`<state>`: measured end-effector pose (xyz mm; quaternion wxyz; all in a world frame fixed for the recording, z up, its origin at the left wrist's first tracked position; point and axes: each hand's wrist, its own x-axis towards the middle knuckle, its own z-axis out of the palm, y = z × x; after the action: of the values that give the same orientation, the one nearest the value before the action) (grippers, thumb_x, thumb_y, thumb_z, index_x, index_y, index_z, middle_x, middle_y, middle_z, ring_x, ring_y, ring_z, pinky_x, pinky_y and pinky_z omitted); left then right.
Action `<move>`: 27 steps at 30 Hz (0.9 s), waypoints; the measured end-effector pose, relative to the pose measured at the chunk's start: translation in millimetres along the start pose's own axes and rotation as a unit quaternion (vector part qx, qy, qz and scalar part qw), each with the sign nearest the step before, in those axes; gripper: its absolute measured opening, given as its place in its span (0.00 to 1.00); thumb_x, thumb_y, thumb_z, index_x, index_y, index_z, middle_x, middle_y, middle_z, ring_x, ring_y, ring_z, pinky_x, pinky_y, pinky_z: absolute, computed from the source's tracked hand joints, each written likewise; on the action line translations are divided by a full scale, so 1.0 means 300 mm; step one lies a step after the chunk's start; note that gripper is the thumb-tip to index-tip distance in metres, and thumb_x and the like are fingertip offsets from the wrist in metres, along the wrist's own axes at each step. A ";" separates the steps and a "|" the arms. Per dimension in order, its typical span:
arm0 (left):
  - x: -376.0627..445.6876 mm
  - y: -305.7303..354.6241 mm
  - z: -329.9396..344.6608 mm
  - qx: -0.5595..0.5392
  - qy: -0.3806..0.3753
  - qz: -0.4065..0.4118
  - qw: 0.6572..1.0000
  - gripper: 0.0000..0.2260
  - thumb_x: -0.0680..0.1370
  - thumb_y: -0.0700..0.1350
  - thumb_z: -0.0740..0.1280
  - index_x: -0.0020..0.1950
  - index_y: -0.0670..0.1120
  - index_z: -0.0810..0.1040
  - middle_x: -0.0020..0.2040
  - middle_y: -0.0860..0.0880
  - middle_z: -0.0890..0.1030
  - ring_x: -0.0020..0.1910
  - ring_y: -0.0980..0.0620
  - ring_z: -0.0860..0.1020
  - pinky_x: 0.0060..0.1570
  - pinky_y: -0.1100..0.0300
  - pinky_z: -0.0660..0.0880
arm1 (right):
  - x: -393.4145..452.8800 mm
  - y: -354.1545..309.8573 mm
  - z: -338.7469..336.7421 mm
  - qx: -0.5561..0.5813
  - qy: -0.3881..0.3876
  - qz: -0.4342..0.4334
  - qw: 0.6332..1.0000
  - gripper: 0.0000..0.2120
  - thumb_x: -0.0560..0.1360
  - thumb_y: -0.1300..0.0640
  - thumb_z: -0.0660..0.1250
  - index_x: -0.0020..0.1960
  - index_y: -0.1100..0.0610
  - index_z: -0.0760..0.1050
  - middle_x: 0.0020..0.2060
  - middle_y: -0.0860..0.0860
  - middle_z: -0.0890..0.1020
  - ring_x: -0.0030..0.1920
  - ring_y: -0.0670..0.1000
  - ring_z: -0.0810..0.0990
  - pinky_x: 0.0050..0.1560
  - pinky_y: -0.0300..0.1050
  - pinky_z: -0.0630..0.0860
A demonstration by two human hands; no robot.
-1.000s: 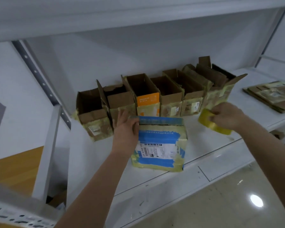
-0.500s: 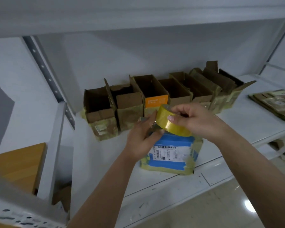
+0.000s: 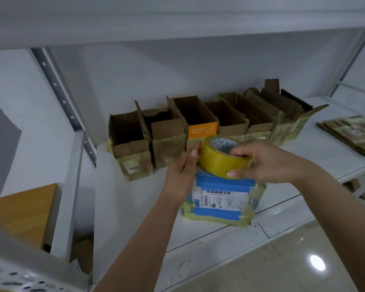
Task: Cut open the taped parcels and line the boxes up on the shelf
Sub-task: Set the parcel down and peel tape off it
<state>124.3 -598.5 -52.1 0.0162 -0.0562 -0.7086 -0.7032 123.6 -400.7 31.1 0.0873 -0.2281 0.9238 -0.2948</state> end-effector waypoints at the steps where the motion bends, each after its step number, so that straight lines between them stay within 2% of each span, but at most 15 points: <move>1: 0.000 0.003 0.001 -0.007 0.007 0.000 1.000 0.19 0.83 0.53 0.57 0.71 0.48 0.73 0.66 0.50 0.78 0.66 0.53 0.75 0.69 0.47 0.70 | -0.001 -0.006 -0.017 0.014 0.012 -0.004 1.000 0.07 0.70 0.49 0.75 0.43 0.49 0.79 0.38 0.46 0.83 0.39 0.43 0.81 0.40 0.41 0.78; 4: 0.009 0.006 -0.001 -0.022 0.024 0.000 0.999 0.20 0.82 0.55 0.57 0.69 0.49 0.75 0.61 0.49 0.82 0.61 0.51 0.79 0.64 0.46 0.74 | 0.017 -0.051 -0.050 0.079 0.051 -0.034 0.995 0.13 0.65 0.40 0.70 0.42 0.48 0.79 0.37 0.40 0.84 0.38 0.40 0.82 0.35 0.32 0.76; 7: 0.019 0.006 -0.008 -0.032 0.045 0.004 0.998 0.20 0.83 0.56 0.56 0.67 0.47 0.77 0.56 0.47 0.84 0.58 0.48 0.81 0.61 0.42 0.75 | 0.056 -0.063 -0.070 0.142 0.107 0.007 0.984 0.20 0.63 0.36 0.69 0.39 0.53 0.81 0.33 0.46 0.85 0.34 0.45 0.84 0.31 0.32 0.77; 10: 0.024 0.003 -0.001 -0.021 0.074 0.005 0.997 0.19 0.83 0.56 0.55 0.62 0.46 0.79 0.52 0.48 0.85 0.56 0.47 0.82 0.60 0.41 0.75 | 0.058 -0.047 -0.092 0.135 0.098 0.063 0.984 0.24 0.61 0.34 0.69 0.37 0.56 0.83 0.32 0.49 0.85 0.33 0.46 0.84 0.30 0.31 0.76; 12: 0.027 0.007 0.005 -0.036 0.097 -0.007 0.995 0.20 0.84 0.55 0.55 0.57 0.45 0.82 0.49 0.48 0.86 0.54 0.46 0.83 0.60 0.41 0.75 | 0.042 -0.028 -0.099 0.157 0.077 0.070 0.982 0.26 0.60 0.33 0.69 0.40 0.55 0.84 0.35 0.50 0.86 0.36 0.47 0.85 0.33 0.32 0.76; 15: 0.032 0.019 0.008 -0.075 0.101 -0.045 0.991 0.24 0.83 0.59 0.55 0.52 0.45 0.84 0.47 0.48 0.86 0.52 0.49 0.83 0.62 0.43 0.75 | 0.015 -0.002 -0.090 0.225 0.051 0.065 0.971 0.21 0.60 0.33 0.69 0.43 0.46 0.85 0.40 0.49 0.87 0.42 0.48 0.86 0.39 0.36 0.77; 17: 0.029 0.023 0.010 -0.069 0.095 -0.050 0.992 0.24 0.79 0.64 0.60 0.49 0.46 0.85 0.46 0.49 0.86 0.49 0.51 0.84 0.58 0.46 0.77 | 0.009 0.019 -0.087 0.248 0.062 0.059 0.965 0.18 0.61 0.33 0.68 0.43 0.42 0.85 0.41 0.49 0.87 0.42 0.48 0.86 0.44 0.40 0.76; 19: 0.028 0.019 0.014 -0.044 0.095 -0.035 0.994 0.16 0.77 0.58 0.67 0.47 0.47 0.86 0.45 0.49 0.86 0.47 0.48 0.84 0.55 0.43 0.79 | 0.004 0.035 -0.092 0.251 0.056 0.053 0.965 0.16 0.63 0.33 0.67 0.42 0.40 0.84 0.40 0.47 0.86 0.42 0.46 0.85 0.46 0.42 0.75; 20: 0.030 0.016 0.013 -0.039 0.101 -0.026 0.994 0.13 0.79 0.54 0.68 0.48 0.46 0.86 0.46 0.48 0.86 0.48 0.46 0.84 0.55 0.41 0.78 | -0.002 0.042 -0.094 0.253 0.040 0.046 0.966 0.14 0.66 0.33 0.68 0.42 0.41 0.84 0.40 0.47 0.86 0.43 0.46 0.85 0.48 0.42 0.74; 24: 0.044 0.001 -0.005 -0.066 0.125 -0.007 0.990 0.13 0.81 0.46 0.64 0.53 0.39 0.84 0.49 0.42 0.85 0.53 0.40 0.82 0.59 0.38 0.76 | -0.014 0.056 -0.106 0.268 -0.004 0.026 0.963 0.15 0.72 0.44 0.69 0.47 0.55 0.83 0.41 0.50 0.84 0.46 0.49 0.82 0.53 0.46 0.73; 27: 0.046 -0.011 -0.001 -0.071 0.133 -0.001 0.989 0.12 0.82 0.44 0.62 0.55 0.39 0.83 0.50 0.42 0.85 0.54 0.41 0.82 0.59 0.39 0.76 | -0.001 0.033 -0.125 0.229 0.014 0.032 0.973 0.15 0.67 0.38 0.67 0.43 0.48 0.85 0.40 0.49 0.86 0.43 0.46 0.84 0.50 0.44 0.74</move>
<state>110.2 -597.9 -54.1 0.1059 0.0374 -0.6486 -0.7528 109.0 -374.6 55.8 0.1340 -0.1687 0.8396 -0.4987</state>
